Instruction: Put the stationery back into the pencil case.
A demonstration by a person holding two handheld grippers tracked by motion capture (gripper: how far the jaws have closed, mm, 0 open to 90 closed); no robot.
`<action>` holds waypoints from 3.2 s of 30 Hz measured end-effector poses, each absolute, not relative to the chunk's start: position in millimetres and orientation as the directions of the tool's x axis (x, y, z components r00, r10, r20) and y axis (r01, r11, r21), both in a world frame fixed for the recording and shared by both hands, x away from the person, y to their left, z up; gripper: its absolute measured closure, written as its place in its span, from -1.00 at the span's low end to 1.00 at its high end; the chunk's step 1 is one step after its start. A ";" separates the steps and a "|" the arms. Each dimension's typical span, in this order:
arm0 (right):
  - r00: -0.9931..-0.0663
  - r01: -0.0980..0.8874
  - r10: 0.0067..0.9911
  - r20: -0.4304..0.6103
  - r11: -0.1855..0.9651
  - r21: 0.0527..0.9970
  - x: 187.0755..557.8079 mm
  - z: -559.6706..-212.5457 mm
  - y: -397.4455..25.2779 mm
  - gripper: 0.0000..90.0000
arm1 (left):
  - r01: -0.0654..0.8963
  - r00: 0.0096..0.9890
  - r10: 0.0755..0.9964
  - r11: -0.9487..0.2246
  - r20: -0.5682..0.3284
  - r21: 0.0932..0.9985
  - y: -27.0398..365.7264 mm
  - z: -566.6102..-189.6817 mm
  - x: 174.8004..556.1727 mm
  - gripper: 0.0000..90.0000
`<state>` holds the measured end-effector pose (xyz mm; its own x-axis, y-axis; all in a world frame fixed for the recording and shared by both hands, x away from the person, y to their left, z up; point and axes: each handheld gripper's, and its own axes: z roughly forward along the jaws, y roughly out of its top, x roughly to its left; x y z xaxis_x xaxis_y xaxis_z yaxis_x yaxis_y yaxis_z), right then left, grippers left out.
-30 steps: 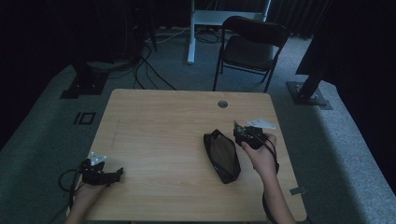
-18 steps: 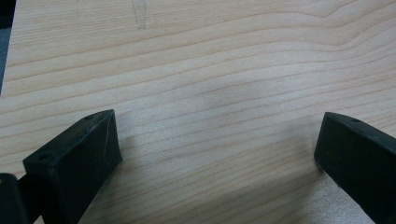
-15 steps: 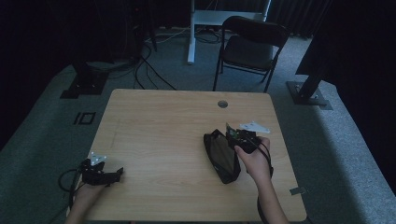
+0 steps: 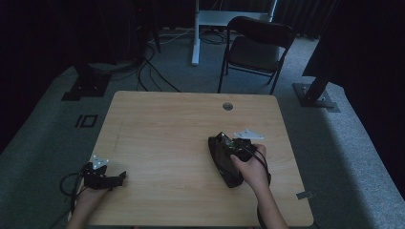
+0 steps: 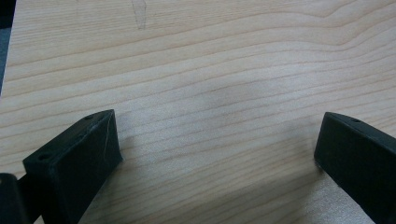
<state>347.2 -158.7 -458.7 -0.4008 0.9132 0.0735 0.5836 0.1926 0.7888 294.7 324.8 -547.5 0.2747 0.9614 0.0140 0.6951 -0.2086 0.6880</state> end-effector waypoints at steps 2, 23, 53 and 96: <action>-0.399 0.588 0.913 0.083 0.185 0.788 347.6 -459.6 -158.0 0.12 | 0.695 0.275 0.961 -0.208 0.014 0.688 324.7 -547.5 294.8 -0.99; -0.344 0.653 0.937 0.057 0.195 0.732 347.9 -477.2 -144.4 0.12 | 0.695 0.275 0.961 -0.208 0.014 0.688 324.8 -547.5 294.8 -0.99; -0.299 0.741 0.953 0.054 0.196 0.642 359.8 -492.1 -135.2 0.12 | 0.695 0.275 0.961 -0.208 0.014 0.688 324.8 -547.5 294.8 -0.99; -0.309 0.769 0.945 0.109 0.180 0.613 366.6 -483.2 -136.9 0.08 | 0.695 0.275 0.961 -0.208 0.014 0.688 324.7 -547.5 294.7 -0.99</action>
<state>366.6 -136.9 -483.2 -0.3088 0.9448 0.1095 0.7691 0.1804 0.6131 294.7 324.7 -547.5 0.2746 0.9615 0.0138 0.6950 -0.2084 0.6882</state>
